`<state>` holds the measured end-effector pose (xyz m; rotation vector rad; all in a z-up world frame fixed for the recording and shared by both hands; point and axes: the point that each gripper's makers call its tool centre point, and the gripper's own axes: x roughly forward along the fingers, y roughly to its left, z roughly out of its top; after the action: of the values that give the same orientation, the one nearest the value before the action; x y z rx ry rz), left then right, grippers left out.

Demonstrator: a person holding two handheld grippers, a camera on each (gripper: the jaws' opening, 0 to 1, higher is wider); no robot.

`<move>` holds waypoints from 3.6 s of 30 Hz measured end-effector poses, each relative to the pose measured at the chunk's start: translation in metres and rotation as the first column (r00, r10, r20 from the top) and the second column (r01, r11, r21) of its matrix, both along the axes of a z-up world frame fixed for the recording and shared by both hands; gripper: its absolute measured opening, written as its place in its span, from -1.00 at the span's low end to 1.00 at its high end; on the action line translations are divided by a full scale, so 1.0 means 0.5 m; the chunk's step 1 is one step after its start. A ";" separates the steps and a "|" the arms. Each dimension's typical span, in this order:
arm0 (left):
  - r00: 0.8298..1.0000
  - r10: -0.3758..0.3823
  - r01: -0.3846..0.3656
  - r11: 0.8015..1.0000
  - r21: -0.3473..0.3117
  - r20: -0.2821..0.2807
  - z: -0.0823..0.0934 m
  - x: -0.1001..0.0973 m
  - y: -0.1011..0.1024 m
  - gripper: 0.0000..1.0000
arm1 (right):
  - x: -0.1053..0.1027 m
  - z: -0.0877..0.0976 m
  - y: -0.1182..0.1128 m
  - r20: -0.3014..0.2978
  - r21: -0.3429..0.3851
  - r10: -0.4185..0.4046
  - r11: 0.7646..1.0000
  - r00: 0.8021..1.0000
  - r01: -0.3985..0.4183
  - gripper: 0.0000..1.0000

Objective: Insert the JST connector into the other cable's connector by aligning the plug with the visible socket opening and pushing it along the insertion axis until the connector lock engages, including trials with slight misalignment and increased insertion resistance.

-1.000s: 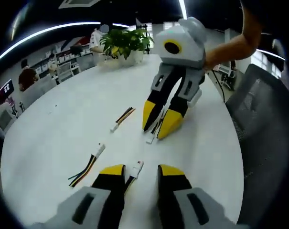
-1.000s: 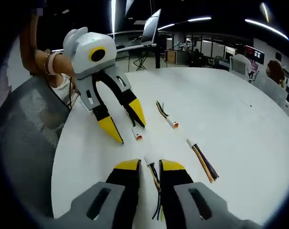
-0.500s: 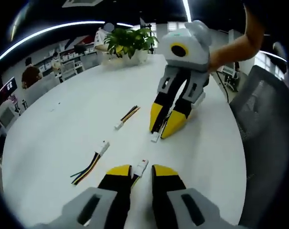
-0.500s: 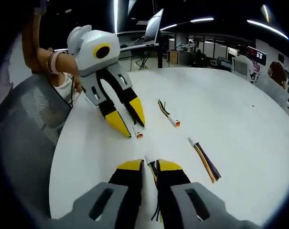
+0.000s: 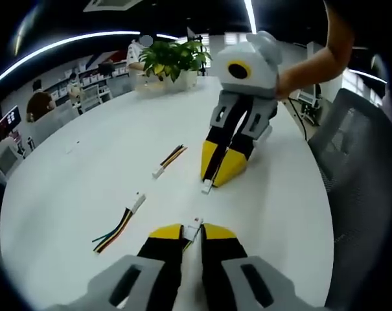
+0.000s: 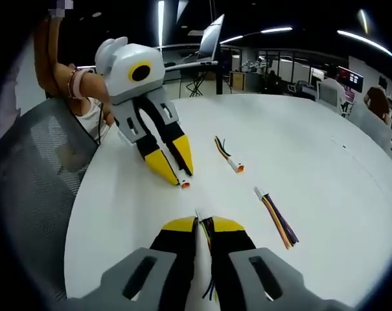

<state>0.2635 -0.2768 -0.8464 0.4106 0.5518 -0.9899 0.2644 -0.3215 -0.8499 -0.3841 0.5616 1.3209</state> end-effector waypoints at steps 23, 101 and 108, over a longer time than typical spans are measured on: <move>0.999 -0.042 0.041 0.999 0.023 0.015 0.012 -0.012 -0.005 -1.00 | -0.008 0.004 -0.004 0.014 -0.023 0.022 0.999 1.000 -0.022 -0.93; 0.952 -0.293 0.279 0.950 0.140 0.086 0.065 -0.027 -0.076 -1.00 | -0.029 0.064 0.001 0.075 -0.011 0.072 0.997 0.995 -0.072 -0.95; 0.947 -0.312 0.297 0.943 0.153 0.083 0.064 -0.027 -0.075 -1.00 | -0.033 0.053 0.001 0.048 -0.029 0.068 0.997 0.997 -0.066 -0.95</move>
<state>0.2500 -0.3141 -0.8145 0.6840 0.4701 -1.2229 0.2477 -0.3212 -0.8235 -0.4602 0.5305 1.3656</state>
